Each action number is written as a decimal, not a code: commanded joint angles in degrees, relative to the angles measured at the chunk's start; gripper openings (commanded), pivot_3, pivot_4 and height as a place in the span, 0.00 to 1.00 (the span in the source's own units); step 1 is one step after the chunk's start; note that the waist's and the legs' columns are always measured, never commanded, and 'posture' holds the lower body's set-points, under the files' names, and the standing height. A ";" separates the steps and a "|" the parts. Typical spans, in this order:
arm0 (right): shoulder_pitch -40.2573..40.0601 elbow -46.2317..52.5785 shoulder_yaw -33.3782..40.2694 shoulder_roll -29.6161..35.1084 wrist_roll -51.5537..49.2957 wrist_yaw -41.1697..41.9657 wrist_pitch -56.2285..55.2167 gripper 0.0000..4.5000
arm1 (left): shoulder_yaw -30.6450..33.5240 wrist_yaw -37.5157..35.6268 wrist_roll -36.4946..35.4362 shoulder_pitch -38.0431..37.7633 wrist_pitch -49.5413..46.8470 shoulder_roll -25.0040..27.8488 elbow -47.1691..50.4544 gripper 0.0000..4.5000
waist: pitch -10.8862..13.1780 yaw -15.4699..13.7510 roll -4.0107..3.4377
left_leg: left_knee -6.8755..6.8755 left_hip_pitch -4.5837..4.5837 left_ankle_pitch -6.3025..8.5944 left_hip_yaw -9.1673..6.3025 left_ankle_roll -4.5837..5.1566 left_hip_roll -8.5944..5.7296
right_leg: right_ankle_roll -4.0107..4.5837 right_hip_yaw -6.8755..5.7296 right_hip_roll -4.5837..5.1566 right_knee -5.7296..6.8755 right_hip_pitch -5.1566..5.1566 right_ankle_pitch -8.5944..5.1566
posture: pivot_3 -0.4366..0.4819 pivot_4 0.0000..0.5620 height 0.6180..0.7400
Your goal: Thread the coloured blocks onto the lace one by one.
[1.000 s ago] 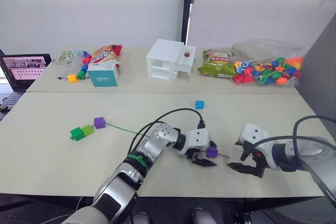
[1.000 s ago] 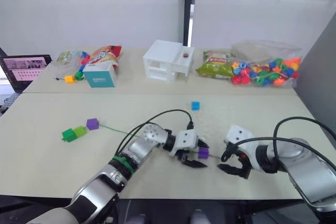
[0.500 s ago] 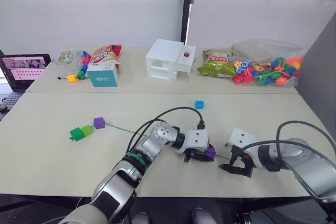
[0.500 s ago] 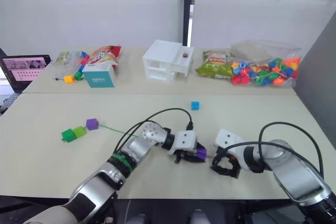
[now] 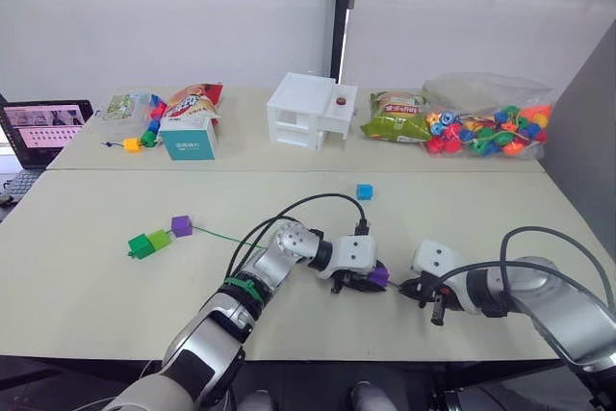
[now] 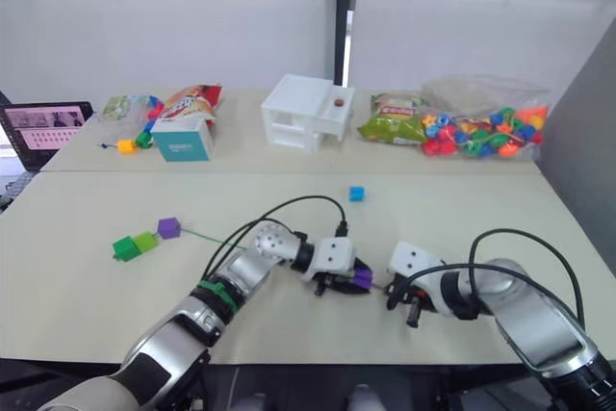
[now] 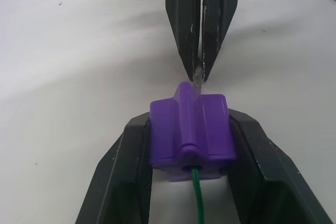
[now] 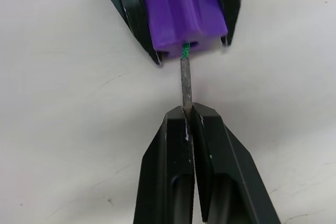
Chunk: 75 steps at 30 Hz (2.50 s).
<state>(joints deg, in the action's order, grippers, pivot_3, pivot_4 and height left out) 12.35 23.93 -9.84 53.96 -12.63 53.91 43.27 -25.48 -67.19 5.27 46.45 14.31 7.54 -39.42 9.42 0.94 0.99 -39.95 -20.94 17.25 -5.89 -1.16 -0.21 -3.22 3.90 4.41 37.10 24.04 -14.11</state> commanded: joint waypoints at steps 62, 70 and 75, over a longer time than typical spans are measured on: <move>13.12 -1.48 -7.81 -6.37 1.09 6.06 -0.03 0.00 | 8.44 -2.44 -11.74 -11.42 -8.39 10.13 16.51 0.99 | 0.06 1.20 0.05 | 0.02 -0.15 0.00 -0.04 0.00 0.02 | 0.03 -0.06 0.04 0.32 0.32 0.00 | 0.48 0.27 1.00; 12.20 -0.80 -9.58 -6.22 1.46 6.38 0.62 0.00 | 4.72 -3.26 -9.93 -10.35 -7.37 4.92 13.61 0.71 | 0.06 0.98 0.05 | 0.03 -0.16 0.00 -0.04 0.00 0.01 | 0.03 -0.06 0.04 0.13 0.26 0.00 | 0.48 0.27 1.00; 12.03 -0.97 -9.31 -6.08 1.50 5.93 0.93 0.00 | 4.74 -2.40 -9.37 -9.89 -6.97 4.90 12.03 0.44 | 0.05 1.13 0.04 | 0.07 -0.13 0.00 -0.05 0.01 0.03 | 0.03 -0.06 0.01 0.13 0.26 0.01 | 0.48 0.27 1.00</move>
<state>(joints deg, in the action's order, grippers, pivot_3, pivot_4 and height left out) 24.15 21.42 -20.11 47.63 -10.74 59.88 44.03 -21.19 -69.88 -4.38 35.87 6.22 12.46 -27.73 9.48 2.07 1.04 -39.88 -21.07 17.26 -5.94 -1.15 -0.19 -3.19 3.84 4.42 37.23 24.29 -14.10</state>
